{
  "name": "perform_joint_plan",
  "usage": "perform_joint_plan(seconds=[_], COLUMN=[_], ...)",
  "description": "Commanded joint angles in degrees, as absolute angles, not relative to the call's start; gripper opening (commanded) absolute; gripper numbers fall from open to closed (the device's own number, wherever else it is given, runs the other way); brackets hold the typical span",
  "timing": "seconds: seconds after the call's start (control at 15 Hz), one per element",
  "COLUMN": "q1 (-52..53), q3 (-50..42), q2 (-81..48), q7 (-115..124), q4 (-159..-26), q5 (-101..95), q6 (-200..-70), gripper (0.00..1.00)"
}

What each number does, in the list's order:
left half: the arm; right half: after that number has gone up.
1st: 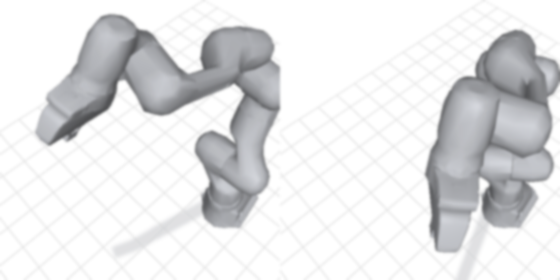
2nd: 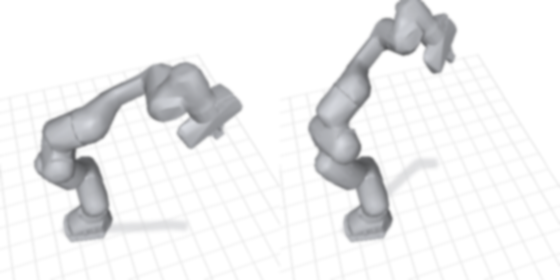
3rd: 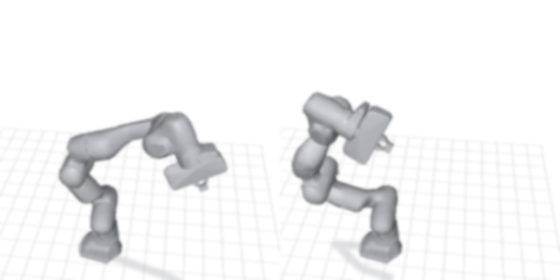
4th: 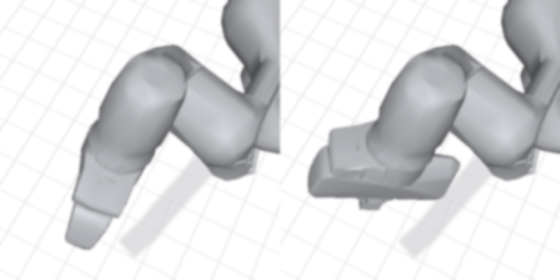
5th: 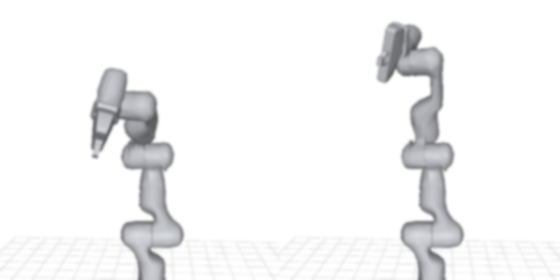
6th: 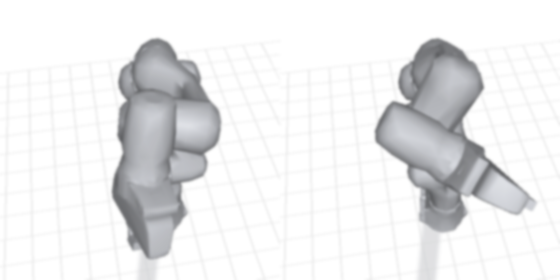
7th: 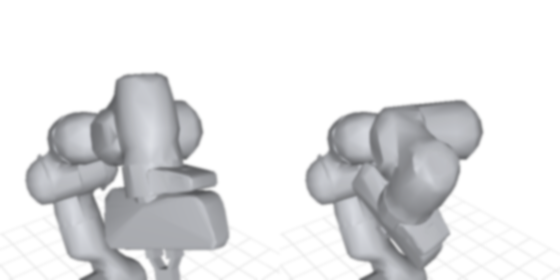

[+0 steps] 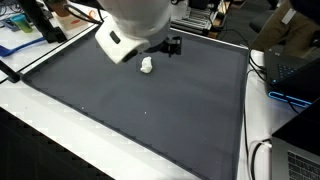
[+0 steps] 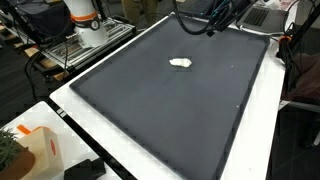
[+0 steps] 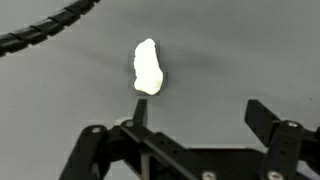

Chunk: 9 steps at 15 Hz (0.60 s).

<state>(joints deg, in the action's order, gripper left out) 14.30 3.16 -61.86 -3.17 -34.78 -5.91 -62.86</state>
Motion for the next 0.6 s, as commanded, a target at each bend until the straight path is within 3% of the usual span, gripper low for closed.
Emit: perform_joint_plan(seconds=[0.0, 0.53], q1=[15.91, 16.55], q3=[3.92, 5.37], q2=[-58.57, -53.01], q7=[-13.29, -31.38], q4=[-40.89, -58.78], q5=[-8.96, -11.18], q6=[-65.52, -74.82], gripper=[1.00, 1.00])
